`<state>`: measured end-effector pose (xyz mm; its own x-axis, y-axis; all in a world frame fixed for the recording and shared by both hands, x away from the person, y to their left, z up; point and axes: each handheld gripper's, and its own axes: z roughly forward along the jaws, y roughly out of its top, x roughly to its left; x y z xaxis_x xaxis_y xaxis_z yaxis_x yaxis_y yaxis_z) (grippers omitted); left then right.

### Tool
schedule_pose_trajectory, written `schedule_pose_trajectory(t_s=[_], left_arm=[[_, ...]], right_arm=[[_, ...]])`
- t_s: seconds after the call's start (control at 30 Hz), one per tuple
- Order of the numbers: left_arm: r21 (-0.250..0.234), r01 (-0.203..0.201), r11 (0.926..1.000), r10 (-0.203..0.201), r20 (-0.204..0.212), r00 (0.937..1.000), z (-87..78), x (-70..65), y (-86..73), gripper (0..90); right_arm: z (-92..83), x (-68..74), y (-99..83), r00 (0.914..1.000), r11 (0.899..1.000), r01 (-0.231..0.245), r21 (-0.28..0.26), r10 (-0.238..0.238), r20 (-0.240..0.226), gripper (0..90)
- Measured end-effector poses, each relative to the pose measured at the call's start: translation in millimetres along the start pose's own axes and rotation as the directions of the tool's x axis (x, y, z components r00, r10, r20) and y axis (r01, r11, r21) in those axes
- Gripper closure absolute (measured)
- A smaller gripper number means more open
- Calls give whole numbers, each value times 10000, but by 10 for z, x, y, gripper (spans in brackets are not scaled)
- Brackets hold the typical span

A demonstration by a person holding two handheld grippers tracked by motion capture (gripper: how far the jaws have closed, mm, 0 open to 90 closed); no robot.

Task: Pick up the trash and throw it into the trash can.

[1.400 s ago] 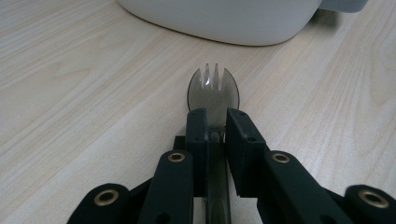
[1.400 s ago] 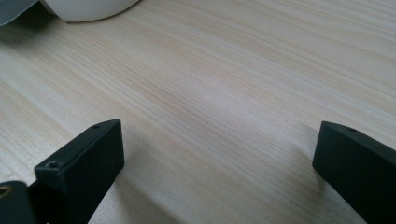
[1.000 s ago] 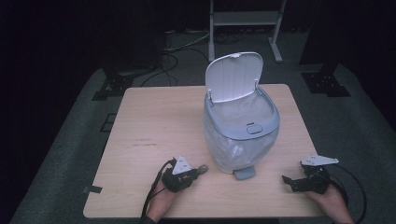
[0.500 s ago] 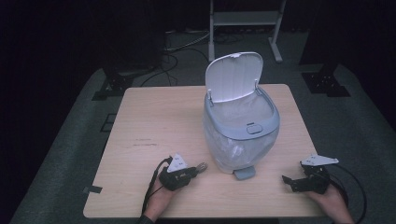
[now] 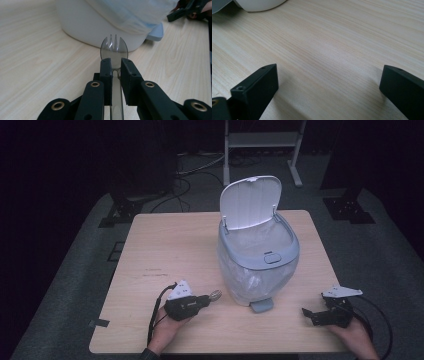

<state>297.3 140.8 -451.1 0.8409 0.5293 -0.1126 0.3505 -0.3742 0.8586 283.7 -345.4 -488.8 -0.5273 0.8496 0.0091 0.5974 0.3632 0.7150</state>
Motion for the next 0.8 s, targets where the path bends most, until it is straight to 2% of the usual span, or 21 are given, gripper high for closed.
schedule_pose_trajectory(t_s=[0.13,0.23,0.8], left_arm=[[-150,-78,9999,80,123,9999,-74,21,46,796],[-322,24,9995,-13,360,9994,-117,51,59,796],[-767,-226,9968,283,747,9968,-244,82,247,797]], right_arm=[[0,0,0,10000,10000,-1,4,1,3,9],[0,-1,0,10000,10000,17,5,-17,2,9],[-1,-1,0,10000,10000,22,11,-22,2,9]])
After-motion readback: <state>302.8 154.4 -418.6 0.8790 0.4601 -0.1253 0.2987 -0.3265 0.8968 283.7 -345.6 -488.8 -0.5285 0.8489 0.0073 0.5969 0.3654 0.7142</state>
